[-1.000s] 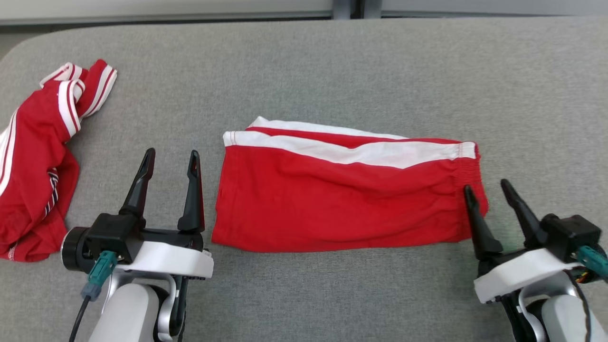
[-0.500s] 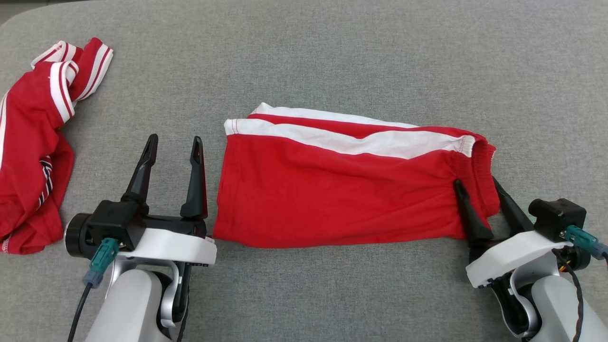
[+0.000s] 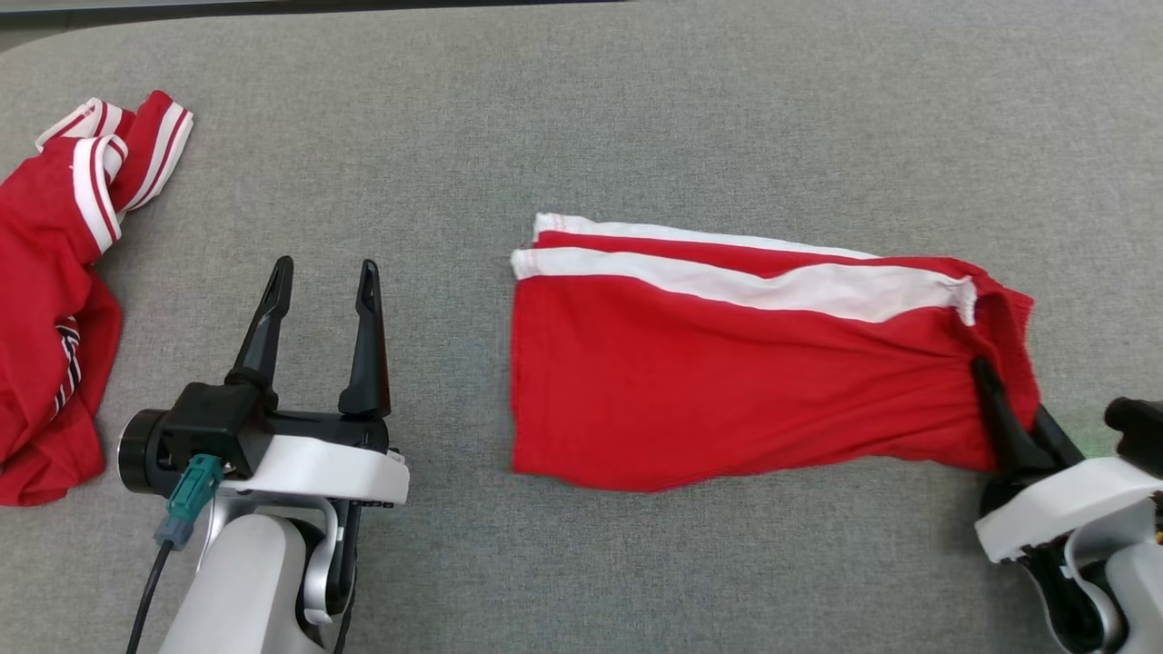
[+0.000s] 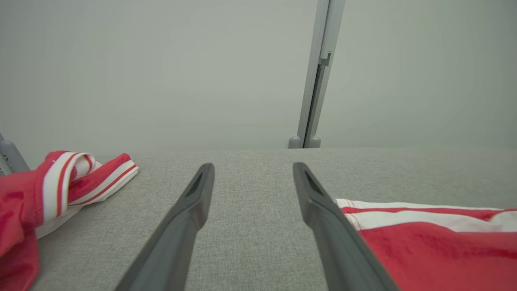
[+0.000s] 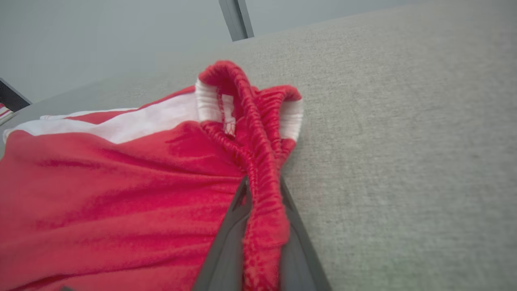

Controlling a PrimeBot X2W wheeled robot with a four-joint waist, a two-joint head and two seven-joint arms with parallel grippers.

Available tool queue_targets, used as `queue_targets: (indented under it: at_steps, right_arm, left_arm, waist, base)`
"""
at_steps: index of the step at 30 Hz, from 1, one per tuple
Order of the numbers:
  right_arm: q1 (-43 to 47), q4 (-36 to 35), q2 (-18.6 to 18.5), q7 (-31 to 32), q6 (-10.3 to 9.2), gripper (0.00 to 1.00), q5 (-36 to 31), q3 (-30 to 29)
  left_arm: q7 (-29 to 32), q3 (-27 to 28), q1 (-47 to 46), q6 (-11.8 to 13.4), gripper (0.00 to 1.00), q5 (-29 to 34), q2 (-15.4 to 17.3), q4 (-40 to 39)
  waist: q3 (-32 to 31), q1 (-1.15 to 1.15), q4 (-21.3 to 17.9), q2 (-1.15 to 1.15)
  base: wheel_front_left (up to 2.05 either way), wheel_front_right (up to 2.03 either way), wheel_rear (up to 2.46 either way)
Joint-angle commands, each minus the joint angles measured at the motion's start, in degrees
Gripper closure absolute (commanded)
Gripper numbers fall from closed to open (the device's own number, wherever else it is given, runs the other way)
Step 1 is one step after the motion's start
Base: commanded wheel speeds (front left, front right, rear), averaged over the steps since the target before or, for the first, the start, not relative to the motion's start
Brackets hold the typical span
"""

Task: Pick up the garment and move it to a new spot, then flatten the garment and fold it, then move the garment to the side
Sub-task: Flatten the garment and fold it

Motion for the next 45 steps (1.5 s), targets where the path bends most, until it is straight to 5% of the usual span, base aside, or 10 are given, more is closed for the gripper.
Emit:
queue_targets:
  at_steps: [1, 14, 24, 35, 42, 43, 44, 45]
  right_arm:
    - [1.1, 0.8, -1.2, 0.2, -0.28, 1.00, 0.8, -0.2]
    - [0.5, -9.2, -5.5, 6.1, -0.16, 1.00, 14.3, 3.7]
    - [-1.2, -23.7, -1.0, 19.5, -0.15, 1.00, 35.5, 8.4]
    - [-11.1, -12.9, 9.2, 21.5, -0.15, 1.00, 38.0, 16.0]
    - [-14.4, -4.3, 9.9, 17.9, -0.15, 1.00, 34.8, 19.6]
    - [-14.6, -4.0, 10.0, 17.3, -0.15, 0.96, 34.8, 20.0]
    - [-14.8, -3.9, 10.0, 16.8, -0.15, 0.61, 34.8, 20.4]
    - [-15.0, -3.8, 9.8, 16.1, -0.15, 0.61, 34.5, 20.9]
  left_arm:
    - [-0.3, 0.3, -0.3, 0.1, 0.00, 0.0, 0.2, 0.0]
    - [-0.3, 0.7, 0.5, -0.1, 0.00, -0.3, 0.0, -0.5]
    - [-0.3, 0.2, 0.4, -0.4, 0.00, -0.1, -0.3, 0.1]
    - [-0.3, -1.2, -1.7, -1.0, 0.00, -0.1, -1.7, 0.6]
    - [-0.3, -1.4, -2.3, -1.1, 0.00, -0.3, -2.8, 0.7]
    - [-0.3, -1.3, -2.2, -1.1, 0.00, -0.3, -3.0, 0.7]
    - [-0.3, -1.2, -2.1, -1.1, 0.00, -0.2, -3.1, 0.6]
    - [-0.3, -1.1, -1.9, -1.1, 0.00, -0.1, -3.1, 0.6]
  waist:
    - [-0.2, 0.00, -0.2, 0.00]
    - [-1.1, 0.00, -1.3, 0.00]
    - [-1.7, 0.00, -0.4, 0.00]
    - [0.0, 0.00, 5.0, 0.00]
    - [0.9, 0.00, 7.9, 0.00]
    - [0.9, 0.00, 8.0, 0.00]
    - [0.9, 0.00, 8.0, 0.00]
    - [0.9, 0.00, 7.9, 0.00]
  base:
    - [0.00, 0.00, 0.00]
    - [0.00, 0.00, 0.00]
    - [0.00, 0.00, 0.00]
    - [0.00, 0.00, 0.00]
    - [0.00, 0.00, 0.00]
    - [0.00, 0.00, 0.00]
    - [0.00, 0.00, 0.00]
    - [0.00, 0.00, 0.00]
